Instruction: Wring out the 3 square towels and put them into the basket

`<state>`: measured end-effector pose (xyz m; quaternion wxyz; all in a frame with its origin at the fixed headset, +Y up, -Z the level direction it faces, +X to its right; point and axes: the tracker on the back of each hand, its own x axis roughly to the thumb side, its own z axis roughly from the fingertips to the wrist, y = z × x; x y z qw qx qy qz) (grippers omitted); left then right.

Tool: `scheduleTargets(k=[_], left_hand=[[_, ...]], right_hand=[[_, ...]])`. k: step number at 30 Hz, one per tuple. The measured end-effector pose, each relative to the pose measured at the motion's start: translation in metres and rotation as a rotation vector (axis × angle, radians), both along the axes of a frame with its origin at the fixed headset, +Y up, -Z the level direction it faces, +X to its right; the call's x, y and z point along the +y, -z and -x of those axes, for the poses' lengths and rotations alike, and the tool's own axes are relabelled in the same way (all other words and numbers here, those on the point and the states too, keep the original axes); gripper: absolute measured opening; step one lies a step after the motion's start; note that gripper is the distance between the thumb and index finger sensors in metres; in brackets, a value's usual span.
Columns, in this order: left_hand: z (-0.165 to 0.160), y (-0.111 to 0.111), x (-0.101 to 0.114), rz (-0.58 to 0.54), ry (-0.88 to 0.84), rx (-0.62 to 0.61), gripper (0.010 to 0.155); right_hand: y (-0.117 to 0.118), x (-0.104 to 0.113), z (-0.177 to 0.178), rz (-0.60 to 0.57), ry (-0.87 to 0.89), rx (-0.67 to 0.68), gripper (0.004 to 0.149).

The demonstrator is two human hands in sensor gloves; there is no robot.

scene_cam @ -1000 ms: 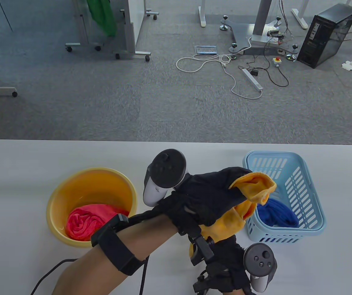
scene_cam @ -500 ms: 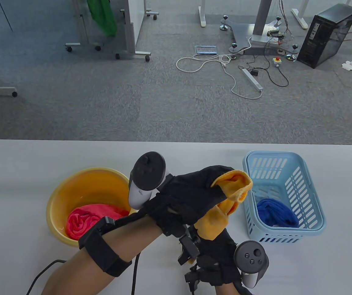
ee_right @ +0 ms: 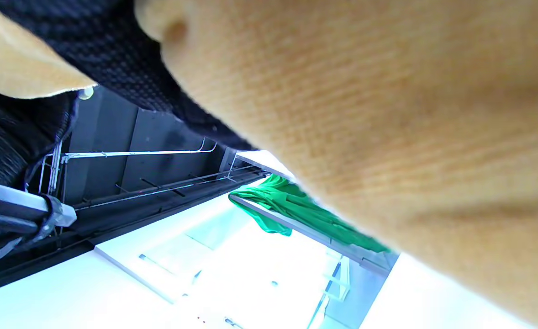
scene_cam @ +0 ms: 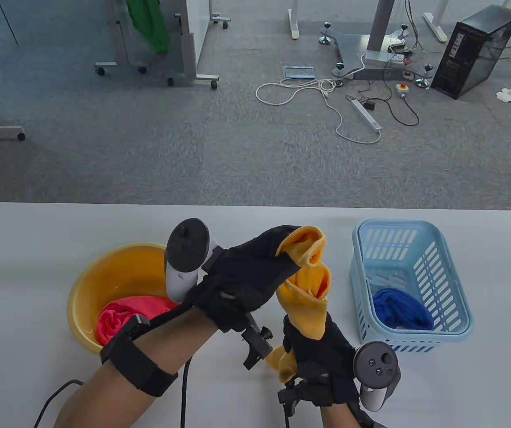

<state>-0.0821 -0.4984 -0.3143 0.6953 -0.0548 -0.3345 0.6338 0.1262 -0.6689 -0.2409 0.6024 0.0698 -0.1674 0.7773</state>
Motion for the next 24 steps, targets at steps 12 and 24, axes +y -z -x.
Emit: scheduleTargets(k=[12,24], left_hand=[[0.033,0.019,-0.043,0.073,0.027,0.154,0.046],[0.04,0.02,-0.121,0.193,0.023,0.214,0.047]], right_hand=[[-0.002,0.004,-0.009,0.002,-0.009,-0.064,0.047],[-0.005,0.009,-0.028,-0.004,-0.015,-0.152,0.047]])
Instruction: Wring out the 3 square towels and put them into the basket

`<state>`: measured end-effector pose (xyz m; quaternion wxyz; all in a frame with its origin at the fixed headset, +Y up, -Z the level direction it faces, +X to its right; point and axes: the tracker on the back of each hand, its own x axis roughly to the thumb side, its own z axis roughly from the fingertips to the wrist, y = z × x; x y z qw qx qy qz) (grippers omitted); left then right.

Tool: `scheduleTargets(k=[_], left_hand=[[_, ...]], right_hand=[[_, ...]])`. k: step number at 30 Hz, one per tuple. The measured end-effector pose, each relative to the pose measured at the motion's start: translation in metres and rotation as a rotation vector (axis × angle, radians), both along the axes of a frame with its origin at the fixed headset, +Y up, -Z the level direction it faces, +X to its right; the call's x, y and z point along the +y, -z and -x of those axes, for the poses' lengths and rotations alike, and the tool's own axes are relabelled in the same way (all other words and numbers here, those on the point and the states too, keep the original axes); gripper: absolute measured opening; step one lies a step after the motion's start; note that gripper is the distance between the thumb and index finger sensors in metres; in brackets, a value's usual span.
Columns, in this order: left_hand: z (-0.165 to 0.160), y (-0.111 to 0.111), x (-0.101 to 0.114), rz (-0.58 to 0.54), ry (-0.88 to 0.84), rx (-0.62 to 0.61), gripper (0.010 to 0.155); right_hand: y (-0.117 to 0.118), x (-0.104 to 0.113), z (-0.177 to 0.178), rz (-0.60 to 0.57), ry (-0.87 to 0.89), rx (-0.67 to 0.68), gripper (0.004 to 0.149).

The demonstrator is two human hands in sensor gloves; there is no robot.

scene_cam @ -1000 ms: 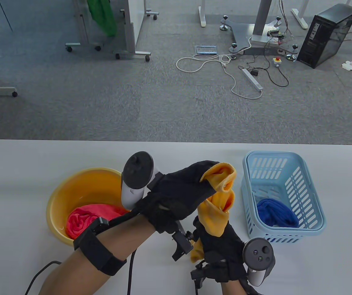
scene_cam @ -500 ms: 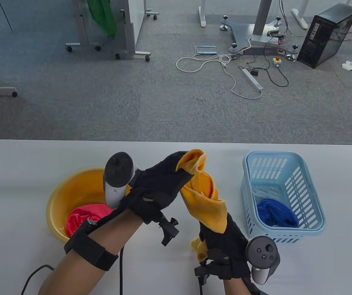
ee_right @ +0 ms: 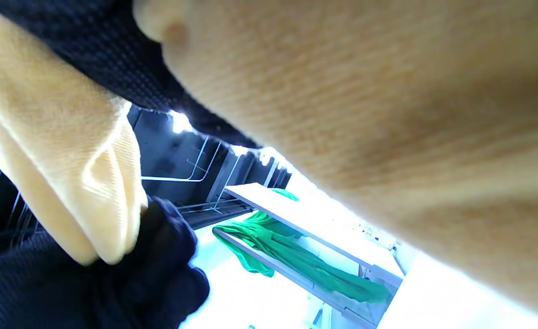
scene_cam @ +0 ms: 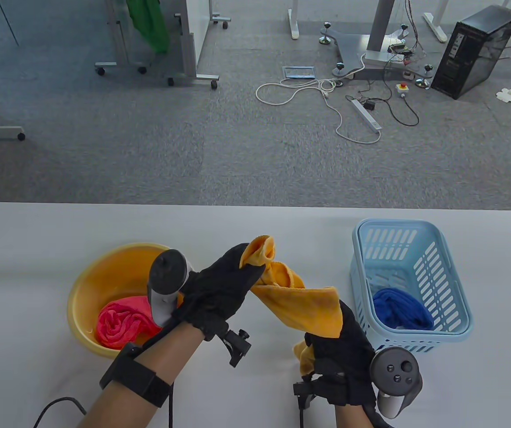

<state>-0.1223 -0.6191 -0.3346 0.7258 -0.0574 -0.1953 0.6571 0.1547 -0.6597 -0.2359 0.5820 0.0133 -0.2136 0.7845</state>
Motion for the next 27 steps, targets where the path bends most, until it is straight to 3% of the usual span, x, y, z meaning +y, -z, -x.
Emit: scheduleTargets(k=[8,15,22,27], left_hand=[[-0.009,-0.008,-0.045,0.088,-0.039,0.02,0.047],[-0.016,-0.014,-0.066,0.121,-0.07,0.015,0.047],[-0.021,-0.032,-0.097,0.185,-0.212,0.061,0.046],[-0.031,-0.038,-0.114,0.2,-0.188,0.051,0.047]], right_hand=[[-0.001,0.002,-0.001,-0.012,0.01,-0.005,0.047],[-0.004,0.004,-0.001,-0.026,0.041,0.009,0.047],[-0.012,0.015,0.001,-0.086,0.046,-0.021,0.048],[-0.013,0.016,0.0,-0.081,0.036,-0.03,0.049]])
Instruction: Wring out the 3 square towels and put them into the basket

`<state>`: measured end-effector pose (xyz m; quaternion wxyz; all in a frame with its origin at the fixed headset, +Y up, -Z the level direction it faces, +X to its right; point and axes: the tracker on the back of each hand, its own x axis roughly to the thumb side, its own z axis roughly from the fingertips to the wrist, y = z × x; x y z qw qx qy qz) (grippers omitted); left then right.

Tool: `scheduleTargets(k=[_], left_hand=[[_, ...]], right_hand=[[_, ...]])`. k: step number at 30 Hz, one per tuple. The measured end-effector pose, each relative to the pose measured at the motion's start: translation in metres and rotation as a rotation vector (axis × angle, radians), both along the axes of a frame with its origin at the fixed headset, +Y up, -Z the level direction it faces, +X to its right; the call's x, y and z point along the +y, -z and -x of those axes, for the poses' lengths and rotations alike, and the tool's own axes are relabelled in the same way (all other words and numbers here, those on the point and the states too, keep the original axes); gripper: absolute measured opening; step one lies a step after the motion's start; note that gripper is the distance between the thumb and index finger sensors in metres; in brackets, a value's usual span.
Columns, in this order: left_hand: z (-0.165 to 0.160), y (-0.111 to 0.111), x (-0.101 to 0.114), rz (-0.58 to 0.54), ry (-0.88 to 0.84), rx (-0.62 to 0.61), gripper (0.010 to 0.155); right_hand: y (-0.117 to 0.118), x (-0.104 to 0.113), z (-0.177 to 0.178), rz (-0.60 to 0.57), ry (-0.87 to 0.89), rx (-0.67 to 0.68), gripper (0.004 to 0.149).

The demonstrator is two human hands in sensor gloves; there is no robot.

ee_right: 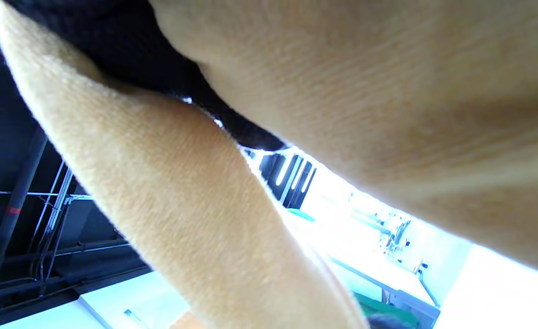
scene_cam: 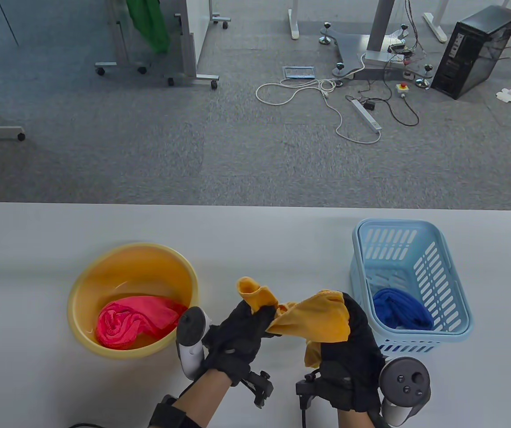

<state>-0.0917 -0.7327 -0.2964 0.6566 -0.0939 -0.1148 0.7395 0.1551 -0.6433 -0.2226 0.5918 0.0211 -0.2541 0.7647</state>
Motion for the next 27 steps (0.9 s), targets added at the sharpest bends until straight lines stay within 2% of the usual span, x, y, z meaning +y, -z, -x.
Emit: scheduleTargets(k=[4,8,14,20,24,27], left_hand=[[-0.007,-0.01,-0.011,0.047,-0.064,-0.003,0.049],[-0.006,-0.018,-0.021,0.049,-0.087,0.048,0.05],[-0.002,-0.025,-0.033,0.064,-0.081,0.03,0.053],[-0.002,-0.027,-0.03,0.111,-0.048,-0.057,0.062],[-0.004,-0.03,-0.024,0.131,0.058,-0.173,0.072],[-0.002,-0.032,-0.014,0.111,0.159,-0.195,0.076]], right_hand=[[0.002,-0.002,0.003,0.005,0.004,0.015,0.049],[0.003,-0.002,0.007,0.004,-0.003,0.021,0.05],[0.002,-0.002,0.01,-0.002,-0.037,0.015,0.05],[0.004,-0.006,0.006,0.012,-0.004,0.0,0.05],[0.002,-0.006,0.001,0.011,0.006,-0.02,0.05],[0.001,-0.004,-0.003,0.008,0.008,-0.028,0.051]])
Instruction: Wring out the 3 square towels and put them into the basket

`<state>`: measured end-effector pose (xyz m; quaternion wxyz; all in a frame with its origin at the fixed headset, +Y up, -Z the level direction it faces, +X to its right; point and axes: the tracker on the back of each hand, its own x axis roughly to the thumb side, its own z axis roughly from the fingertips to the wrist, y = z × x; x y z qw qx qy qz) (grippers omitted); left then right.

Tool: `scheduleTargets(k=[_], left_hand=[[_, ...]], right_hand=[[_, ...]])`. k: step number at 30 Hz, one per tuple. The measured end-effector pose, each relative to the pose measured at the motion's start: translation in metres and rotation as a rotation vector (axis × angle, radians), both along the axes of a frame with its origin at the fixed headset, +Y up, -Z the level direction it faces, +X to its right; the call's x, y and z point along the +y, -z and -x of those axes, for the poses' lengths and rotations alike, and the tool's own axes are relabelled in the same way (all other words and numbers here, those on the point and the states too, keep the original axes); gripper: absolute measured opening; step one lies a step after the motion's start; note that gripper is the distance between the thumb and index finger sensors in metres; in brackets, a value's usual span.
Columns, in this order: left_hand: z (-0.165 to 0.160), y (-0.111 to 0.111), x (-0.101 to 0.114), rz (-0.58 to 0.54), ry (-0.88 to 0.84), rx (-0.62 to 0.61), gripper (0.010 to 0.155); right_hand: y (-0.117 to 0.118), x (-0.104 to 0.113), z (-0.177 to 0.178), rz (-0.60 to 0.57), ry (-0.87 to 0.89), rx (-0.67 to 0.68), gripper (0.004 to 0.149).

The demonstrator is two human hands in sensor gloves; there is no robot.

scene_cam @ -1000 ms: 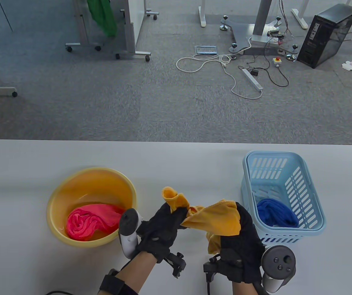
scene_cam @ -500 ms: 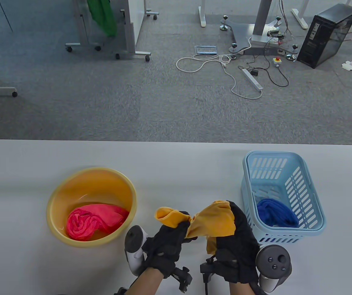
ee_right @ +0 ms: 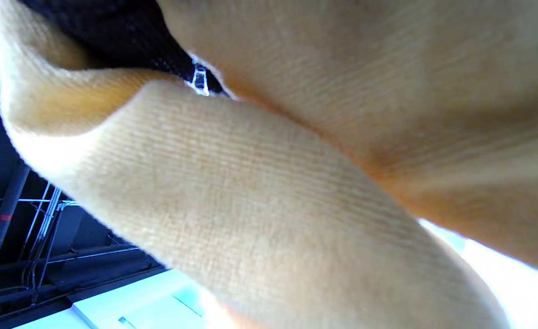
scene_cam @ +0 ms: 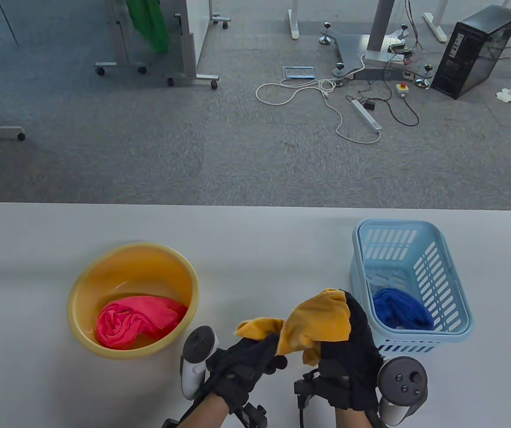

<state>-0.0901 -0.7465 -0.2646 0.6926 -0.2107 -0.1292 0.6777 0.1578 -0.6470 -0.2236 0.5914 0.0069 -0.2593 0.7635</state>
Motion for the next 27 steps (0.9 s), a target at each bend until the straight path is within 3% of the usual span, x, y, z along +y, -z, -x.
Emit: scheduleTargets(k=[3,6,12,15,21,23,27], left_hand=[[0.013,-0.003,0.014,0.007,0.161,0.078,0.076],[0.032,-0.005,0.025,-0.077,0.294,0.23,0.077],[0.054,-0.01,0.01,0.032,0.166,0.328,0.092],[0.055,-0.012,0.011,0.01,0.072,0.392,0.092],[0.038,-0.006,0.014,-0.256,-0.024,0.325,0.09],[0.035,-0.005,0.011,-0.337,0.0,0.366,0.088],[0.027,-0.002,0.007,-0.361,-0.065,0.179,0.095]], right_hand=[[-0.001,0.001,-0.002,0.003,-0.017,-0.023,0.051],[-0.003,0.003,-0.004,0.006,-0.051,-0.054,0.051],[-0.002,0.0,-0.007,0.017,-0.012,-0.047,0.051],[-0.001,0.0,-0.009,0.02,-0.018,-0.053,0.052],[0.001,-0.002,-0.004,0.024,-0.028,-0.016,0.051],[0.002,-0.001,-0.002,0.019,-0.052,0.022,0.051],[0.005,-0.004,0.005,0.033,0.0,0.092,0.051]])
